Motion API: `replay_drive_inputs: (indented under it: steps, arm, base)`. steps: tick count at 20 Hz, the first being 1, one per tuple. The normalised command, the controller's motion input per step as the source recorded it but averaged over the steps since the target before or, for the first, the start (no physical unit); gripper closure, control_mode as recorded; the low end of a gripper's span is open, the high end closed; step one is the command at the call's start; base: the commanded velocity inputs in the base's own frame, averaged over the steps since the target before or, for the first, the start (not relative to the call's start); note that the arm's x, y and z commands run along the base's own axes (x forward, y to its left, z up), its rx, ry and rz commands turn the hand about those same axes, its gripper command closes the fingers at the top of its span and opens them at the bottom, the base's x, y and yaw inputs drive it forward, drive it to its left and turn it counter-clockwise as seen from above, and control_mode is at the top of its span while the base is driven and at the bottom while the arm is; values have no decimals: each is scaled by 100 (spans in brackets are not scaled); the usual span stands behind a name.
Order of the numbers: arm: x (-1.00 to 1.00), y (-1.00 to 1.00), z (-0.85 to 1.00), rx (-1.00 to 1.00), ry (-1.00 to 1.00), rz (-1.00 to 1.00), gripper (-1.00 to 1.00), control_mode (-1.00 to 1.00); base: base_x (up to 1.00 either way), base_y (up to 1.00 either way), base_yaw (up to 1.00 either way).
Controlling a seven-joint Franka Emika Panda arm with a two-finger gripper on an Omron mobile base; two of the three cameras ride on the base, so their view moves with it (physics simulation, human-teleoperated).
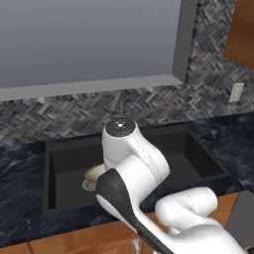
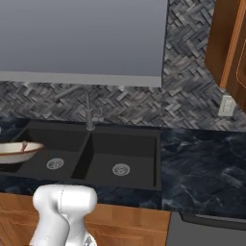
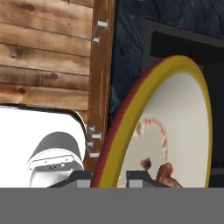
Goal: Pick the mushroom from the cabinet and place it in the bowl. Then pick the bowl and place it in the sink. Then turn on the sink facuet.
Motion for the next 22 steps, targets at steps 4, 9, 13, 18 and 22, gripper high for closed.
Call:
replay_drive_inputs:
  steps: [4, 9, 13, 18, 22]
  arm:
    - [100, 23, -54, -4, 0, -20, 100, -100]
    - [100, 0, -77, 0, 0, -19, 100, -100]
    - [99, 8, -66, 0, 0, -15, 100, -100]
    - [69, 35, -55, 1, -3, -7, 100, -100]
    - [49, 41, -37, 4, 0, -5, 100, -100]
  base:
    - [0, 0, 0]
    - [0, 0, 0]
    - [0, 0, 0]
    - [0, 0, 0]
    - [0, 0, 0]
